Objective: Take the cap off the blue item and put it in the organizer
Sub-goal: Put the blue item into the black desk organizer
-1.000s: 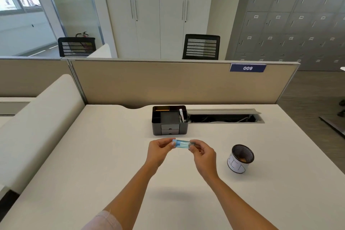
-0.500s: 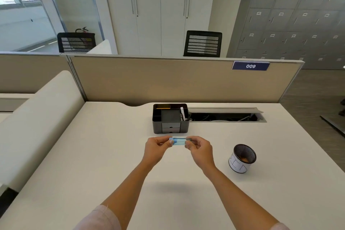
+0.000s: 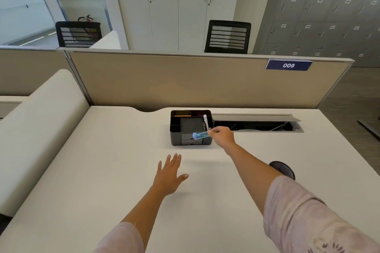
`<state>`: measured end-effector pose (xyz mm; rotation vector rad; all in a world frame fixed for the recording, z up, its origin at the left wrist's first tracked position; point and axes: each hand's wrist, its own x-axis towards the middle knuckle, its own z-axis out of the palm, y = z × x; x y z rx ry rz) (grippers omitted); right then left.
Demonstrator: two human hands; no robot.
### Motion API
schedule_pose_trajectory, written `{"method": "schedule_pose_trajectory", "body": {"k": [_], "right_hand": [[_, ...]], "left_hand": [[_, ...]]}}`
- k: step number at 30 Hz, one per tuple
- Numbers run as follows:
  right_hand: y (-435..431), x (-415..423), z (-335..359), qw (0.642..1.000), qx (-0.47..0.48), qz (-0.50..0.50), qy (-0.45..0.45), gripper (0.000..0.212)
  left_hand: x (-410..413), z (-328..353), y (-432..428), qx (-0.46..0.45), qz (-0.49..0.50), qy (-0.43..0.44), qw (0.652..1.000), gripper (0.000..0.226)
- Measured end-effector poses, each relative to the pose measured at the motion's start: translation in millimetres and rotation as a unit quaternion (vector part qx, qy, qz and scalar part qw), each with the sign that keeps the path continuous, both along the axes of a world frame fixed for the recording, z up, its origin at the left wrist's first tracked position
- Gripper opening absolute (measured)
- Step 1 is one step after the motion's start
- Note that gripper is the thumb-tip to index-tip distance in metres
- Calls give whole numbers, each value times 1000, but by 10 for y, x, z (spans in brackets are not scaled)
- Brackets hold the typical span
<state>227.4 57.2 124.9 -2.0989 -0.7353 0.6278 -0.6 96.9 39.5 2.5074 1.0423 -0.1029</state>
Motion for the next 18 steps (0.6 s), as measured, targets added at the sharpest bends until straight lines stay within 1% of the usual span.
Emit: {"method": "schedule_pose_trajectory", "body": {"k": [4, 10, 15, 18], "right_hand": [[302, -3, -49, 999, -14, 4, -53, 23], [637, -10, -127, 995, -15, -31, -92, 22], [710, 37, -335, 988, -79, 23, -132, 27], [716, 13, -390, 985, -86, 25, -146, 36]], "left_hand": [[25, -131, 81, 7, -9, 25, 1000, 75], [111, -159, 154, 9, -6, 19, 1000, 76], [143, -141, 199, 11, 1, -4, 1000, 75], [139, -121, 213, 17, 2, -9, 1000, 75]]}}
